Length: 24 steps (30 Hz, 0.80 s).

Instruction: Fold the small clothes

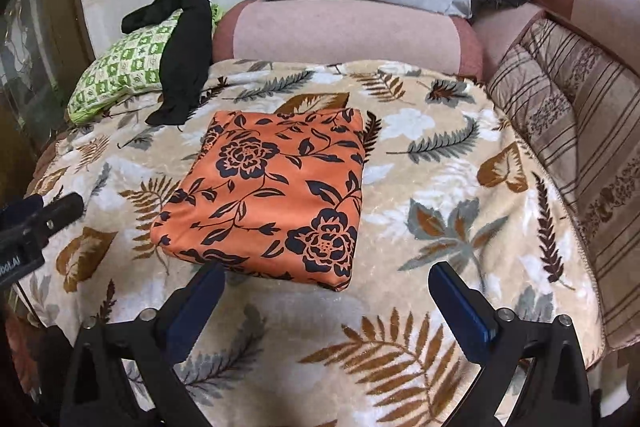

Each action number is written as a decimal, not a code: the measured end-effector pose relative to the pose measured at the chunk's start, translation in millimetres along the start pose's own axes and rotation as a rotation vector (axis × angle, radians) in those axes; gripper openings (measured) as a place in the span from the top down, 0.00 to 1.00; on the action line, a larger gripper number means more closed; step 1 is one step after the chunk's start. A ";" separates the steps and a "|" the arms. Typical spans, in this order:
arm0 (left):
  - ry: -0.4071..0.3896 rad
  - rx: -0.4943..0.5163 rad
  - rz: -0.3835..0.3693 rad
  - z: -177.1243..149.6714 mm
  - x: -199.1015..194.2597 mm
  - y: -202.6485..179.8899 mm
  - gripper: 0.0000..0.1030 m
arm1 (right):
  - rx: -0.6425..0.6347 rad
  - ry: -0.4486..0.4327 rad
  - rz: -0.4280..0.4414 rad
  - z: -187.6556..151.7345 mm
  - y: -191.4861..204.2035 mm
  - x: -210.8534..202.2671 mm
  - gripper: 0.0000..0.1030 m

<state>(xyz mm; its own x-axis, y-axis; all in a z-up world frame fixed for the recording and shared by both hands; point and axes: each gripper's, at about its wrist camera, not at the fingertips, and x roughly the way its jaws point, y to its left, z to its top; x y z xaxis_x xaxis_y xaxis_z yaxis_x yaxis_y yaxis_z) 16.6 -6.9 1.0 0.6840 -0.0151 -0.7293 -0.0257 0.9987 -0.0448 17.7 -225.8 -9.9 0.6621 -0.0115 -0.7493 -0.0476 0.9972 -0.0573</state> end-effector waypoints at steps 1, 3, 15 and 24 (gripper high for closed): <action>0.002 0.002 -0.001 -0.3 -1.4 -1.0 0.11 | -0.011 -0.001 -0.008 0.3 2.1 0.2 0.00; -0.007 0.010 0.001 -0.3 -6.0 -3.8 0.11 | -0.019 -0.006 -0.009 -0.1 4.1 -3.9 0.00; -0.024 0.036 0.026 4.7 -16.9 -12.5 0.11 | -0.061 -0.046 -0.033 6.2 10.1 -14.8 0.00; -0.029 0.035 0.034 8.7 -17.7 -12.7 0.05 | -0.075 -0.059 -0.042 14.5 12.2 -13.4 0.00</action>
<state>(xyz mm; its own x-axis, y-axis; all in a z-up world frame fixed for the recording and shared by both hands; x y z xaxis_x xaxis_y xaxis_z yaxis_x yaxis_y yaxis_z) 11.2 -18.8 20.5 0.7040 0.0200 -0.7099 -0.0240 0.9997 0.0044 19.1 -212.4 9.0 0.7076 -0.0465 -0.7051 -0.0732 0.9876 -0.1386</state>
